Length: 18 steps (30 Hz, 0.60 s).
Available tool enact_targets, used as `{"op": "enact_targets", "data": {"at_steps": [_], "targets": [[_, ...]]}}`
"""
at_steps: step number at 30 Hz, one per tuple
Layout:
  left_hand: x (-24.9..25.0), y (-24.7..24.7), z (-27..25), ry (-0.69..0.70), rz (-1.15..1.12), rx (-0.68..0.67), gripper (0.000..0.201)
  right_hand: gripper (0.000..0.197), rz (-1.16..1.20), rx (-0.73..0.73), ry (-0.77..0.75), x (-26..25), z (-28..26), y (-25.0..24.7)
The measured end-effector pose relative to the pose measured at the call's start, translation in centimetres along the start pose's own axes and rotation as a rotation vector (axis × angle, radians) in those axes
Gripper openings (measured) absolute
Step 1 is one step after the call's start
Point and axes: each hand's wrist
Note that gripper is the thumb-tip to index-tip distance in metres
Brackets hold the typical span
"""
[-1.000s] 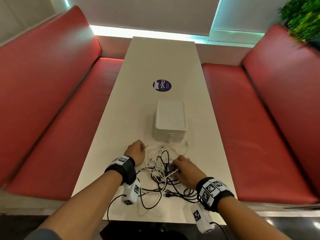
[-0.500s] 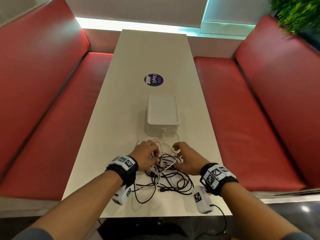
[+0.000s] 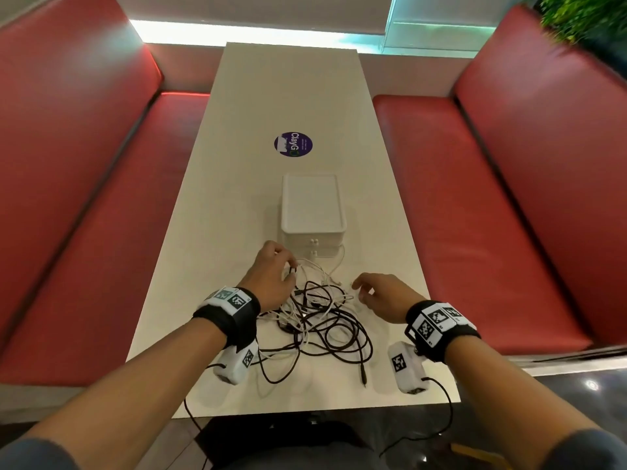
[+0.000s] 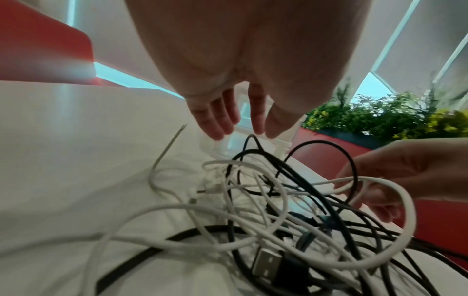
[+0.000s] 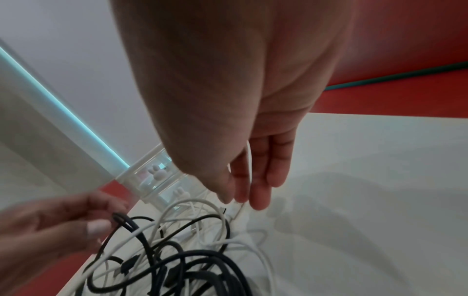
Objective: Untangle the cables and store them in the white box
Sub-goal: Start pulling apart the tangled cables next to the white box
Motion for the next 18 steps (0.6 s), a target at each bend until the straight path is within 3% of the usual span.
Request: {"op": "enact_targets", "data": {"at_steps": [4, 8, 11, 18], "targets": [[2.0, 0.6, 0.2, 0.16, 0.093, -0.04, 0.025, 0.038, 0.001, 0.027, 0.009, -0.5, 0.8, 0.4], [2.4, 1.8, 0.8, -0.069, 0.298, -0.192, 0.051, 0.045, -0.057, 0.054, 0.016, -1.8, 1.8, 1.1], [1.8, 2.2, 1.1, -0.202, 0.232, -0.293, 0.048, 0.051, -0.12, 0.035, 0.005, -2.4, 2.4, 1.6], [0.3, 1.5, 0.4, -0.214, 0.047, -0.272, 0.032, 0.033, -0.077, 0.155, -0.016, -3.3, 4.2, 1.3]]}}
Point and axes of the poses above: each hand's wrist, its own z-axis towards the middle knuckle, its own y-axis out of the palm, x = y × z, and after that the axes turned 5 degrees about x, right-handed
